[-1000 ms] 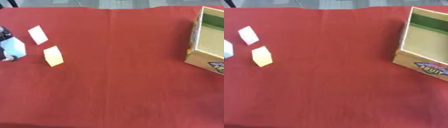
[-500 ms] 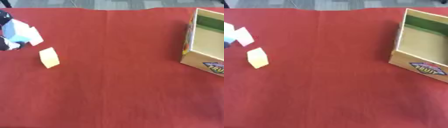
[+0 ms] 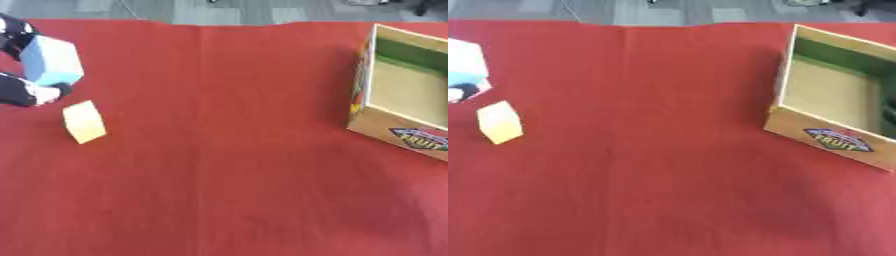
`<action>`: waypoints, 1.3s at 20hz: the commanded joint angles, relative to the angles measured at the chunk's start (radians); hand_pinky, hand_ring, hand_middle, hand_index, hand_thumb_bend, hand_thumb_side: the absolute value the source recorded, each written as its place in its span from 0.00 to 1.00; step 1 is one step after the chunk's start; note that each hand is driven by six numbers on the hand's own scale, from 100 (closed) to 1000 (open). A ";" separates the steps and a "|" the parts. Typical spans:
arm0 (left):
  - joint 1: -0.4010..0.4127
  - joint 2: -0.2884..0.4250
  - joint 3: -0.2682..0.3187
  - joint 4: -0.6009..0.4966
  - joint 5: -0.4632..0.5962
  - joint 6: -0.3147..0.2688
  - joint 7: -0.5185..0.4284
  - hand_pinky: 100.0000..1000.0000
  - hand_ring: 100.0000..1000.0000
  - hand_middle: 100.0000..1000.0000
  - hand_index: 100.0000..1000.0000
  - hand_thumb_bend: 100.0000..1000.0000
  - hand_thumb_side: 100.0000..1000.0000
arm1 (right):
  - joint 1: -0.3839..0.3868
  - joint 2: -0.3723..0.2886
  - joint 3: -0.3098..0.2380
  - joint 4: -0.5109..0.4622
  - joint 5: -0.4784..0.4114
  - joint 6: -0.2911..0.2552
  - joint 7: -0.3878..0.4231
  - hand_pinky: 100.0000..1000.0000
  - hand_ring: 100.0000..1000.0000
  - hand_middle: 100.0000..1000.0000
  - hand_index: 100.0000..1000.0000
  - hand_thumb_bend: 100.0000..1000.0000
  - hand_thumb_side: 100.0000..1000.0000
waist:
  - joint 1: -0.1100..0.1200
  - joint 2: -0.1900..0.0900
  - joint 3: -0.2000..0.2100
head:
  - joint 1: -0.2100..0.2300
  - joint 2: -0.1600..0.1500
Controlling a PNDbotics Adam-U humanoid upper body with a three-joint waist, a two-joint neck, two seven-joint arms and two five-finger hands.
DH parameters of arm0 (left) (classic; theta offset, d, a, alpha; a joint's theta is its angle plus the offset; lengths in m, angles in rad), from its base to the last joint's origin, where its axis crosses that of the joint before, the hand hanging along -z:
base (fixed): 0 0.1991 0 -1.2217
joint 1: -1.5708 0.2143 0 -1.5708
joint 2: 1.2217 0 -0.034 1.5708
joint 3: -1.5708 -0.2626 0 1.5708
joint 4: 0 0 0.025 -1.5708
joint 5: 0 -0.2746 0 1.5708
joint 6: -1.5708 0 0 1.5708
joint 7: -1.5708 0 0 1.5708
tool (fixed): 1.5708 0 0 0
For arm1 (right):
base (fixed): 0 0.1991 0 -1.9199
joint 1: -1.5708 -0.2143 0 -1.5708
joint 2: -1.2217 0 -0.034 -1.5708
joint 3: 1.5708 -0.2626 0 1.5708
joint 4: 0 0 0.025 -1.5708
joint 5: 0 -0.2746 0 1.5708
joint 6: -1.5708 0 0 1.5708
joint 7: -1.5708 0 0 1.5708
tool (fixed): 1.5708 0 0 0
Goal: Pick up the objects with one hand, pass them to the other hand, and then place them into the box on the other side of the table.
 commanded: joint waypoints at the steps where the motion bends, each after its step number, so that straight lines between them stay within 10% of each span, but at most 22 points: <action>1: -0.026 -0.019 -0.013 -0.019 -0.033 -0.014 0.016 0.65 0.58 0.44 0.42 0.00 0.00 | -0.010 -0.049 0.010 -0.022 -0.021 -0.016 0.016 1.00 1.00 0.91 1.00 0.00 0.41 | -0.001 -0.014 -0.003 | -0.018 -0.020; 26: -0.078 -0.244 -0.124 0.052 -0.070 -0.141 0.129 0.64 0.57 0.43 0.41 0.00 0.00 | -0.287 -0.229 0.232 -0.021 0.023 0.067 0.145 1.00 1.00 0.94 1.00 0.00 0.39 | -0.018 -0.033 -0.017 | -0.091 0.002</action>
